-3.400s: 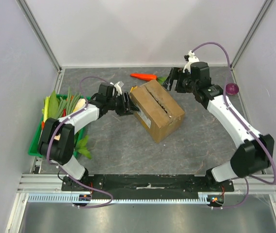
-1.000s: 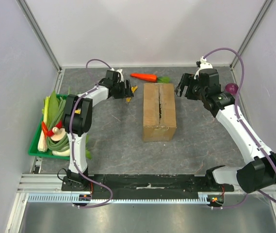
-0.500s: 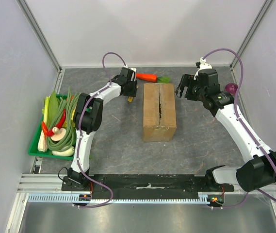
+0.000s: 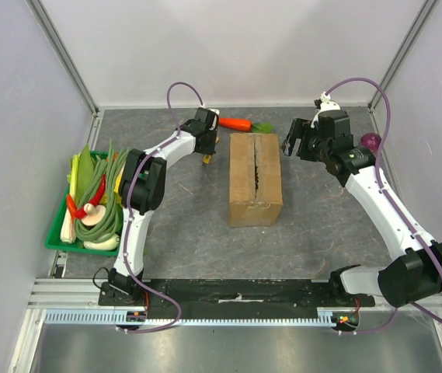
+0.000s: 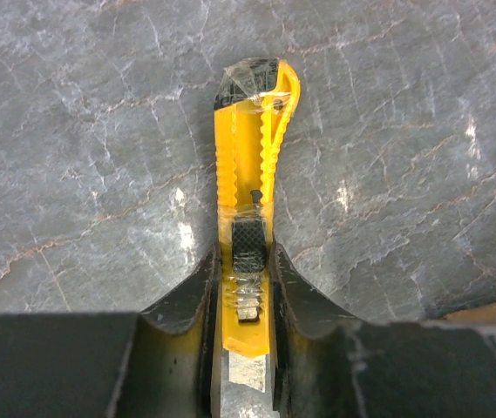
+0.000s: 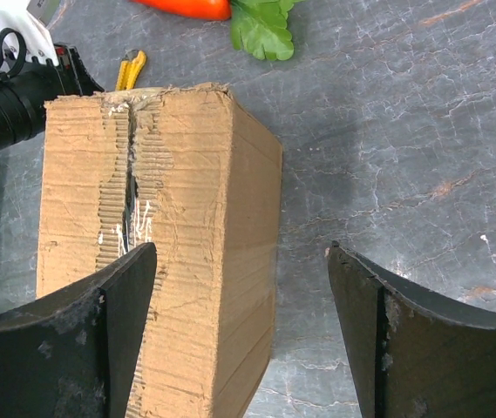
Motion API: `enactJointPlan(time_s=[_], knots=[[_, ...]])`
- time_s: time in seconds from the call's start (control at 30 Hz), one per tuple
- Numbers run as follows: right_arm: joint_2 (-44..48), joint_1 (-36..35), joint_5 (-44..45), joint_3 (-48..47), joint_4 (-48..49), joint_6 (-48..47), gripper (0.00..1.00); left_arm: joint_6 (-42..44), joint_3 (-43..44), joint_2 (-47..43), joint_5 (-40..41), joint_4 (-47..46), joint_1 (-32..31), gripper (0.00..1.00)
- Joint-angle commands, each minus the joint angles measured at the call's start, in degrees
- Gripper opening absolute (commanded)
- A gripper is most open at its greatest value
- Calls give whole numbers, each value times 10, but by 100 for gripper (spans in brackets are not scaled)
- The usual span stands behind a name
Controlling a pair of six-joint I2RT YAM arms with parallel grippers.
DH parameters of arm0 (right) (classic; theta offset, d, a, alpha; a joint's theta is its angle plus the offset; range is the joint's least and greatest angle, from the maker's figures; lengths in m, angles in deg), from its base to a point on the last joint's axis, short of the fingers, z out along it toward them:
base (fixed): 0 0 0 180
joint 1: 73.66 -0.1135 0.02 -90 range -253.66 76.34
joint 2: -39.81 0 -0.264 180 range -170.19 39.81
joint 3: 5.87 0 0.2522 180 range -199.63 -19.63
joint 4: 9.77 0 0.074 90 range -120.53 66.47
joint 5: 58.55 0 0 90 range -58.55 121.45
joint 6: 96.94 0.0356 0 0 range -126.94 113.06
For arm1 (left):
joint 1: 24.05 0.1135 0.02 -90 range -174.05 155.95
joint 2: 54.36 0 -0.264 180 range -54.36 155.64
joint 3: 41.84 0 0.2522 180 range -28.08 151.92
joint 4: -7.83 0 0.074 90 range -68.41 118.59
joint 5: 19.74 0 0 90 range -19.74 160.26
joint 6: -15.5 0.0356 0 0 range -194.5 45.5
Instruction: Unpack the express box
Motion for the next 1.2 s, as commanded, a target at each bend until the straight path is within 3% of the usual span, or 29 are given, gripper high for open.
enactJointPlan(time_s=[0.0,0.13,0.47,0.67,0.9,1.17], knots=[[5,3,-2,-18,3,1,86,31,-3,-47,-18,43,2,4],[0,3,-3,-27,5,1,86,28,-19,-108,-47,44,2,4],[-23,1,-101,-38,50,18,86,4,-125,-287,-128,49,2,8],[-46,-29,-179,-56,106,16,87,9,-171,-372,-225,49,0,10],[-94,-68,-202,-95,141,36,89,16,-214,-435,-330,20,-39,11],[-115,-76,-220,-86,162,67,89,5,-248,-463,-352,-47,-85,11]])
